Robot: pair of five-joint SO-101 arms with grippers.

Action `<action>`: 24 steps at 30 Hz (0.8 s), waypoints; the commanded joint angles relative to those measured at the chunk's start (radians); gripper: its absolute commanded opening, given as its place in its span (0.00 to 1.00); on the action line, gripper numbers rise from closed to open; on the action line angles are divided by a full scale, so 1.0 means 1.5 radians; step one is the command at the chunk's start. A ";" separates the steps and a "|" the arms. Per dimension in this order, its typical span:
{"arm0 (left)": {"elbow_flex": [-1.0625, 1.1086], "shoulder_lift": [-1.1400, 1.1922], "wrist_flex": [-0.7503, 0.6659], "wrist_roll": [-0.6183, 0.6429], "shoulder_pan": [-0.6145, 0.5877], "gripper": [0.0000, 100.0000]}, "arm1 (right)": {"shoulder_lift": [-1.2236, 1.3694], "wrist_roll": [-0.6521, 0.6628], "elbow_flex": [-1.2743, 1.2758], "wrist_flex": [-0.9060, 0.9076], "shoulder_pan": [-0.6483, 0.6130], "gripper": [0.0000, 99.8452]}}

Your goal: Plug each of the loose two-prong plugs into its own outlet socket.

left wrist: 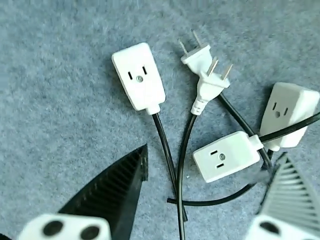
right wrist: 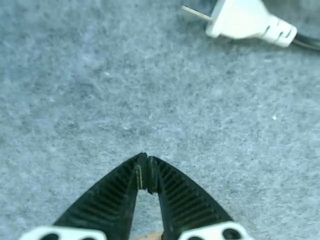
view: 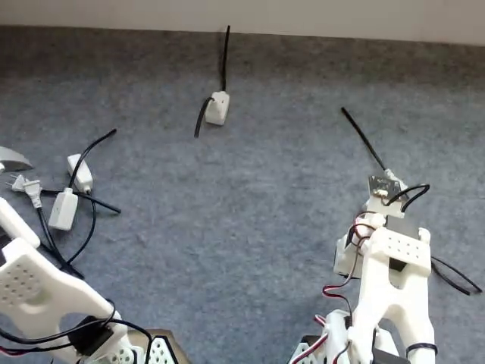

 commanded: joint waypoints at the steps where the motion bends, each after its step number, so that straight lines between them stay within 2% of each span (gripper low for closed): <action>1: 0.041 -0.037 0.004 0.008 -0.014 0.37 | -0.005 -0.005 0.002 -0.007 0.003 0.01; 6: 0.098 -0.037 -0.064 0.016 -0.036 0.37 | -0.004 -0.005 0.002 -0.007 0.003 0.01; 11: 0.164 -0.037 -0.137 0.095 -0.063 0.37 | -0.004 -0.005 0.002 -0.007 0.003 0.01; 16: 0.209 -0.037 -0.191 0.102 -0.065 0.37 | -0.004 -0.005 0.003 -0.007 0.003 0.01; 24: 0.295 -0.037 -0.349 0.103 -0.082 0.37 | -0.004 -0.005 0.003 -0.007 0.003 0.01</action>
